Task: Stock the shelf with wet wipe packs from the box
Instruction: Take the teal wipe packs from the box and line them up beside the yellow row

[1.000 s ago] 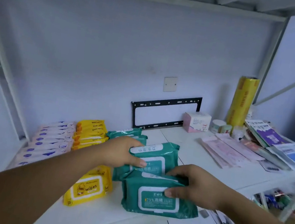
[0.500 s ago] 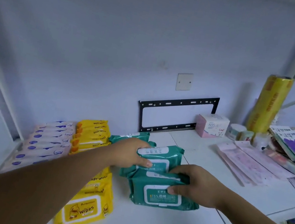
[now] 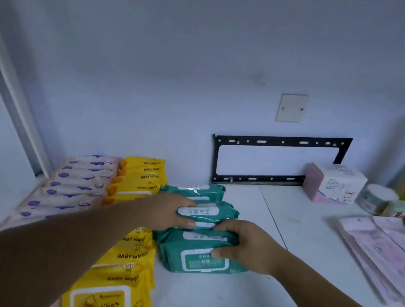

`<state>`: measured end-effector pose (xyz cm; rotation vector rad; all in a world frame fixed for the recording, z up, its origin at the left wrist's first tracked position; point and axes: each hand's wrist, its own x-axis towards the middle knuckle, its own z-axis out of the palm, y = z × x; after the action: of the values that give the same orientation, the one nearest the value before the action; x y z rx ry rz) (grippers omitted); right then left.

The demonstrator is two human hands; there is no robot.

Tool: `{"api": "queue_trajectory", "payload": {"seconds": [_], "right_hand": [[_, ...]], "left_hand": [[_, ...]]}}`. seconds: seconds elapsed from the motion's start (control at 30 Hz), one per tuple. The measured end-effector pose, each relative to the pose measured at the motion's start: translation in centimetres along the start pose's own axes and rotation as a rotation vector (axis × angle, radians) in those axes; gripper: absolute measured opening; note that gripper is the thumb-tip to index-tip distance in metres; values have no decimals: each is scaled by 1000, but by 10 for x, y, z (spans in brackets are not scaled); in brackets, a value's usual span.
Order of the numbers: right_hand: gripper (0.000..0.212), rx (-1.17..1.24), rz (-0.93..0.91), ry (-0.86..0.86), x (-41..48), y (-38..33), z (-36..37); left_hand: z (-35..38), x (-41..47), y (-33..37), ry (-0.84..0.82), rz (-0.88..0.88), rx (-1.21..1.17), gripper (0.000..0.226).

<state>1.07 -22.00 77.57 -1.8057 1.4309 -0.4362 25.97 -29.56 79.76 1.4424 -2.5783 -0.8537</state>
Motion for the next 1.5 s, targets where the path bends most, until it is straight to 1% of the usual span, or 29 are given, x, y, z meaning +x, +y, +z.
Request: {"api": "queue_trajectory", "payload": {"seconds": [0.1, 0.17, 0.23, 0.4, 0.47, 0.53, 0.63, 0.77, 0.9, 1.03, 1.13, 1.2, 1.33, 1.5], "right_hand": [[35, -4, -10, -34, 9, 1, 9], [36, 13, 2, -47, 15, 5, 14], [35, 40, 15, -26, 18, 10, 17], [32, -28, 39, 54, 19, 15, 14], [35, -75, 58, 65, 18, 14, 11], [40, -86, 83, 91, 13, 13, 6], [45, -97, 113, 152, -3, 6, -1], [56, -157, 159, 255, -35, -3, -3], [52, -216, 183, 384, -80, -13, 8], [41, -165, 252, 455, -138, -13, 39], [38, -168, 315, 420, -181, -2, 65], [35, -117, 353, 406, -206, 5, 76], [27, -109, 391, 405, -250, 16, 86], [24, -111, 417, 425, -303, 38, 89]], "left_hand": [[3, 2, 2, -11, 0, 49, 44], [6, 8, -2, -16, 6, 147, 50], [8, 13, -6, -26, 8, 255, 57], [5, 17, -5, 44, 50, 352, 56], [1, 16, -3, 47, 52, 347, 52], [0, 13, -1, 60, 68, 301, 43], [-1, 1, 6, 112, 122, 239, 32], [-1, -23, 18, 132, 180, 154, 34], [9, -55, 41, 145, 257, 87, 30], [39, -87, 68, 76, 272, -3, 26], [73, -107, 84, 12, 321, -70, 21], [94, -119, 95, -57, 343, -84, 20], [130, -137, 119, -169, 356, -87, 19], [168, -145, 155, -229, 342, -119, 18]]}}
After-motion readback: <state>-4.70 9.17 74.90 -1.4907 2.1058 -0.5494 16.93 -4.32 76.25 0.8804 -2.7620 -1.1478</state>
